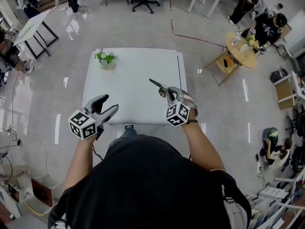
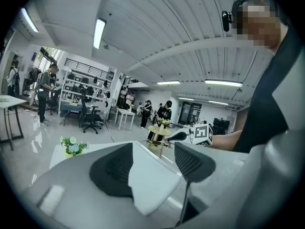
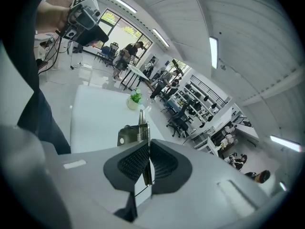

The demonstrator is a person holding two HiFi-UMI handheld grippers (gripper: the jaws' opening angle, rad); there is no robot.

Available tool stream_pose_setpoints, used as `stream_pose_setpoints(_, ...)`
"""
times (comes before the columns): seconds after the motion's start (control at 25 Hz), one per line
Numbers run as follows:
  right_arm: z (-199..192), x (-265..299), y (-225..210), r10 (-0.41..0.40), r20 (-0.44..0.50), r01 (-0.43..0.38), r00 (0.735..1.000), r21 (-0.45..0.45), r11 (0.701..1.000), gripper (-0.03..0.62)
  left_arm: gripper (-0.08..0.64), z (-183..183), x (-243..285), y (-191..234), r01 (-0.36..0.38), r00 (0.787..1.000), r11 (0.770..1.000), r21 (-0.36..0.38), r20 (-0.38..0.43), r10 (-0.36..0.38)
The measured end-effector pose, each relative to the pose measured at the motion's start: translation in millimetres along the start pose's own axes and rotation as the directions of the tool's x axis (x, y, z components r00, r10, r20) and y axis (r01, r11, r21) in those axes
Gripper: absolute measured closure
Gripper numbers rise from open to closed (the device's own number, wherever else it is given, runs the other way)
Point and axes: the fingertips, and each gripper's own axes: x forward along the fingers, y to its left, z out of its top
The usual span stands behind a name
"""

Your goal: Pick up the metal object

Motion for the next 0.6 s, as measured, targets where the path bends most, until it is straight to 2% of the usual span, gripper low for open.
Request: stream_pose_setpoints(0.6, 27.2, -54.1, -19.7, -0.072, 0.111, 0.069, 0.991, 0.034, 0.997, 0.560, 0.296, -2.3, 0.9, -36.2, 0.014, 1.000, 1.000, 0.016, -0.002, -0.014)
